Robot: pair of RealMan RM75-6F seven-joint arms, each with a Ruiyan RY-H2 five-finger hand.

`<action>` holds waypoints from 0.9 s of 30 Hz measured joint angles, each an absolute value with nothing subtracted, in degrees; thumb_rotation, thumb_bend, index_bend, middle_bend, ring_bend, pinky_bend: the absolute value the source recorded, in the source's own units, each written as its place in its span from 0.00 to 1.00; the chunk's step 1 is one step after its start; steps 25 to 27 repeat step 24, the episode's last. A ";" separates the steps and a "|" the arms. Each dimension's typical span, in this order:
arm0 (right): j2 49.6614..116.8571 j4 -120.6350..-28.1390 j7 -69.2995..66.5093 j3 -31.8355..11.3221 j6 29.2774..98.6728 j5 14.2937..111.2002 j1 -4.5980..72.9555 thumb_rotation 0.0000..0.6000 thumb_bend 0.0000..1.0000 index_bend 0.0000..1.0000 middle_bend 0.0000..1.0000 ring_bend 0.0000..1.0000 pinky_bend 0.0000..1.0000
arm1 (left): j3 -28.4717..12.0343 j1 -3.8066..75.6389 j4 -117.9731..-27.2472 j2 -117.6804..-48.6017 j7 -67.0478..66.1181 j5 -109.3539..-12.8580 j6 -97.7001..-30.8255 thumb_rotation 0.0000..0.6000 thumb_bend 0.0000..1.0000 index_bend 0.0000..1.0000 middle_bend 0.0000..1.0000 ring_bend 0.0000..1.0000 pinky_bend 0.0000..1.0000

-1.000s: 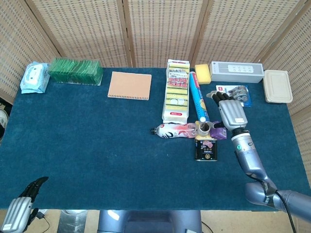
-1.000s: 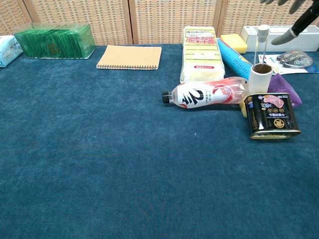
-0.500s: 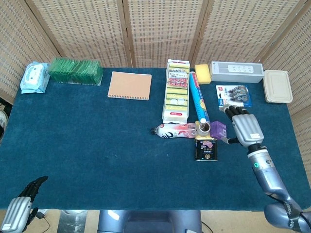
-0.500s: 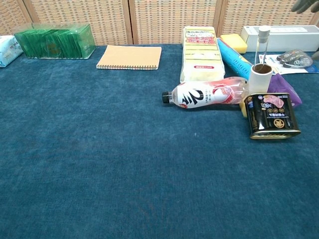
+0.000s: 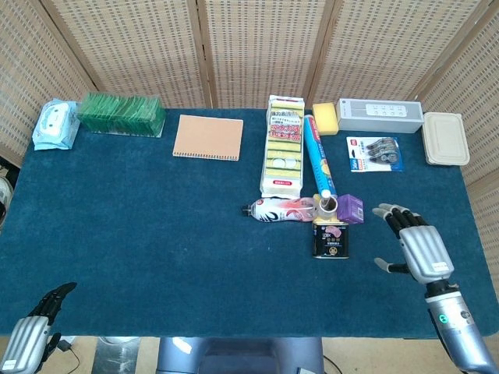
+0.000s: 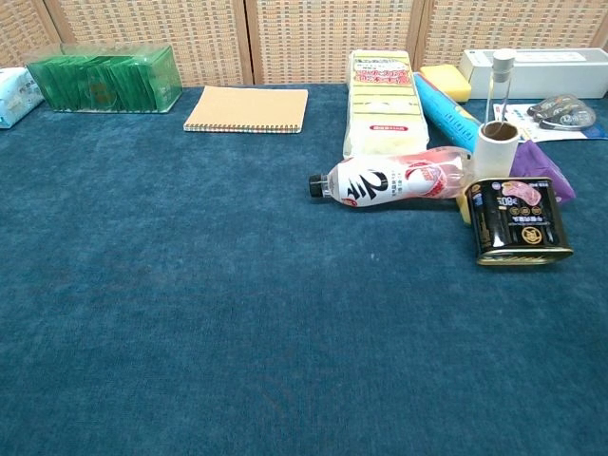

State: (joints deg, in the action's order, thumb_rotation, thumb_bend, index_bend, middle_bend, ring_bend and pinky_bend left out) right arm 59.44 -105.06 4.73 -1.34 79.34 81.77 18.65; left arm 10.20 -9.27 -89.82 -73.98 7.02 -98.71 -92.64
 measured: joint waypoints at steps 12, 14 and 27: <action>62.88 -103.33 4.81 1.82 88.25 90.33 11.64 1.00 0.14 0.18 0.20 0.18 0.24 | 9.31 -9.86 -89.37 -74.28 7.65 -99.45 -95.82 1.00 0.20 0.11 0.16 0.15 0.34; 63.04 -103.76 5.56 2.29 89.31 91.46 10.65 1.00 0.14 0.18 0.20 0.18 0.24 | 9.19 -10.13 -89.13 -74.43 7.83 -99.59 -96.50 1.00 0.20 0.11 0.16 0.15 0.34; 65.16 -104.23 8.44 3.47 91.47 94.08 7.18 1.00 0.14 0.18 0.20 0.18 0.24 | 9.16 -12.06 -88.74 -73.99 8.85 -101.75 -101.64 1.00 0.20 0.11 0.16 0.15 0.34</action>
